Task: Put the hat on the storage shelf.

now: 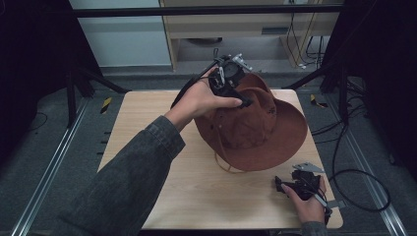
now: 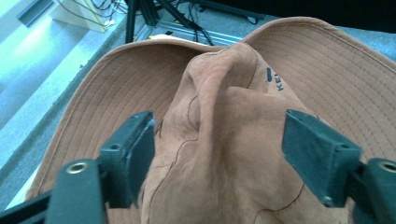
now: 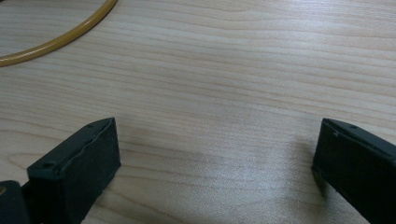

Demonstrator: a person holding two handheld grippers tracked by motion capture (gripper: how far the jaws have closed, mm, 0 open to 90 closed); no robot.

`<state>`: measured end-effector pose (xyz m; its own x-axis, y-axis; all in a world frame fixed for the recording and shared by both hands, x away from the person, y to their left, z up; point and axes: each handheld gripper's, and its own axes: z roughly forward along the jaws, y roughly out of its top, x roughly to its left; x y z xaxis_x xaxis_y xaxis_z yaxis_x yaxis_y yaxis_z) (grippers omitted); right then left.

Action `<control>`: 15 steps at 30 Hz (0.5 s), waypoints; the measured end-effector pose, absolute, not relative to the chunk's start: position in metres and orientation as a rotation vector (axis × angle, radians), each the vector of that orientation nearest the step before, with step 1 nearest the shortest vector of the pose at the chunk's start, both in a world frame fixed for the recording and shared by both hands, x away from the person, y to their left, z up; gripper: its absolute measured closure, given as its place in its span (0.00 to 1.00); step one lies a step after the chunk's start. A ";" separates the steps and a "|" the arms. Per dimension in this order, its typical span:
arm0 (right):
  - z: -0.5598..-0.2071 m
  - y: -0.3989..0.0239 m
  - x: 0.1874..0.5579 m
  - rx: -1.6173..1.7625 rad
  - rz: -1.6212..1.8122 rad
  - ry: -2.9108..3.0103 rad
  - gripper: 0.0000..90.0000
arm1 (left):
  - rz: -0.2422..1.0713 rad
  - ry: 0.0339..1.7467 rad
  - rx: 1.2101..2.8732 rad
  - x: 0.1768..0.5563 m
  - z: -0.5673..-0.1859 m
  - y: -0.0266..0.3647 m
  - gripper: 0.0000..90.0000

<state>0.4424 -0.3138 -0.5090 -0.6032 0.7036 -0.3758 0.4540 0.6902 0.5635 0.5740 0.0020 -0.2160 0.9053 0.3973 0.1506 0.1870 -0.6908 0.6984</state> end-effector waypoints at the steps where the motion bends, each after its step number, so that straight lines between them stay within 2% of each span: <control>1: -0.509 -0.314 0.442 0.884 0.560 2.315 0.01 | 0.374 0.418 2.340 0.573 -0.215 0.003 0.22; 7: -0.509 -0.314 0.442 0.884 0.560 2.315 0.01 | 0.370 0.418 2.326 0.566 -0.209 0.010 0.14; 15: -0.509 -0.314 0.442 0.884 0.559 2.315 0.01 | 0.370 0.400 2.297 0.553 -0.202 0.027 0.11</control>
<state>0.4424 -0.3138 -0.5090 -0.6036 0.7030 -0.3761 0.4537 0.6907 0.5631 0.5525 0.0265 -0.2016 0.9090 0.3922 0.1414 0.1716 -0.6612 0.7303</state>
